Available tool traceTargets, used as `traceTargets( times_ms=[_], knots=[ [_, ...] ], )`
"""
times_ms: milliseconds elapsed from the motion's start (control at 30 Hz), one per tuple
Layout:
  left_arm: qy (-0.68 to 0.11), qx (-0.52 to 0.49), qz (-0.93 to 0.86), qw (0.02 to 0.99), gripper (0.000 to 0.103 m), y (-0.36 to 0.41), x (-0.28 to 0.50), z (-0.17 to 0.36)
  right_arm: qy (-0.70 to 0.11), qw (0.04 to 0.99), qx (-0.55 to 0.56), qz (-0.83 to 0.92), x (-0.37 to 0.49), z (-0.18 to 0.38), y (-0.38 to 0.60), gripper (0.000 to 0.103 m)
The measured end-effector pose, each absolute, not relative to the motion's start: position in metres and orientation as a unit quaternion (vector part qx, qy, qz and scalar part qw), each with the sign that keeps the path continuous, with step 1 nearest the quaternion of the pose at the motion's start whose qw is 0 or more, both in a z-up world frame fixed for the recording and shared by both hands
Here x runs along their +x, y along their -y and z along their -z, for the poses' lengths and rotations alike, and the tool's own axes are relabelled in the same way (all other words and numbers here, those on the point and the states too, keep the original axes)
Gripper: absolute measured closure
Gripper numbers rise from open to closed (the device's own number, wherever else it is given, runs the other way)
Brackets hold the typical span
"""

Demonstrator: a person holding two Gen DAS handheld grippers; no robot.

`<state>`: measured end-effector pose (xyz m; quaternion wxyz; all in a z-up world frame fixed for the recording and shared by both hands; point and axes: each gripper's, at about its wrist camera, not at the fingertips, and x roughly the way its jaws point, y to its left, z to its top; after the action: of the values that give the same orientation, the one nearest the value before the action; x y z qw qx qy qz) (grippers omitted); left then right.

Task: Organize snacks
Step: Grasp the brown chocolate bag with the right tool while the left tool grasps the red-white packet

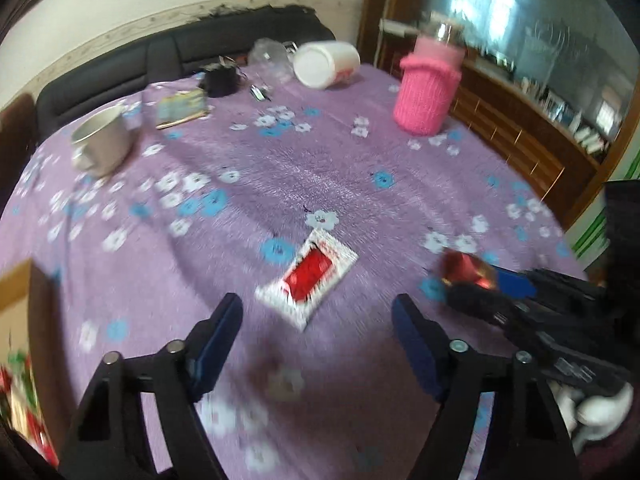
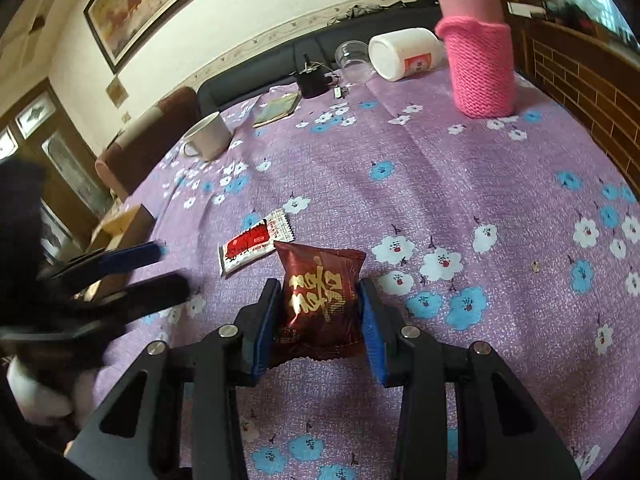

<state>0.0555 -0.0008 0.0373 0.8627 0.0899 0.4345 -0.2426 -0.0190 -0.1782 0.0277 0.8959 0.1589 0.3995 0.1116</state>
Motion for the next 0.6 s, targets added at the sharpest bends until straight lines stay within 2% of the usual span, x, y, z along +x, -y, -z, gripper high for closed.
traceTargets(
  times_ms=[233, 300, 367, 400, 433, 600],
  knots=[
    [-0.447, 0.147, 0.237, 0.85, 0.028, 0.014, 0.082, -0.015, -0.406, 0.887, 0.182, -0.12, -0.016, -0.024, 0.179, 0.062],
    [-0.45, 0.152, 0.249, 0.844, 0.037, 0.015, 0.081, -0.012, -0.409, 0.885, 0.19, -0.12, -0.015, -0.023, 0.181, 0.062],
    [-0.451, 0.145, 0.265, 0.84, 0.052, 0.015, 0.078, -0.014, -0.41, 0.883, 0.196, -0.118, -0.015, -0.022, 0.182, 0.062],
    [-0.45, 0.145, 0.272, 0.838, 0.067, 0.017, 0.076, -0.015, -0.411, 0.882, 0.199, -0.115, -0.014, -0.022, 0.183, 0.062],
    [-0.449, 0.147, 0.276, 0.837, 0.072, 0.018, 0.074, -0.016, -0.412, 0.882, 0.2, -0.113, -0.014, -0.021, 0.184, 0.062],
    [-0.44, 0.15, 0.265, 0.845, 0.072, 0.02, 0.062, -0.018, -0.416, 0.881, 0.192, -0.113, -0.014, -0.019, 0.181, 0.062]
  ],
)
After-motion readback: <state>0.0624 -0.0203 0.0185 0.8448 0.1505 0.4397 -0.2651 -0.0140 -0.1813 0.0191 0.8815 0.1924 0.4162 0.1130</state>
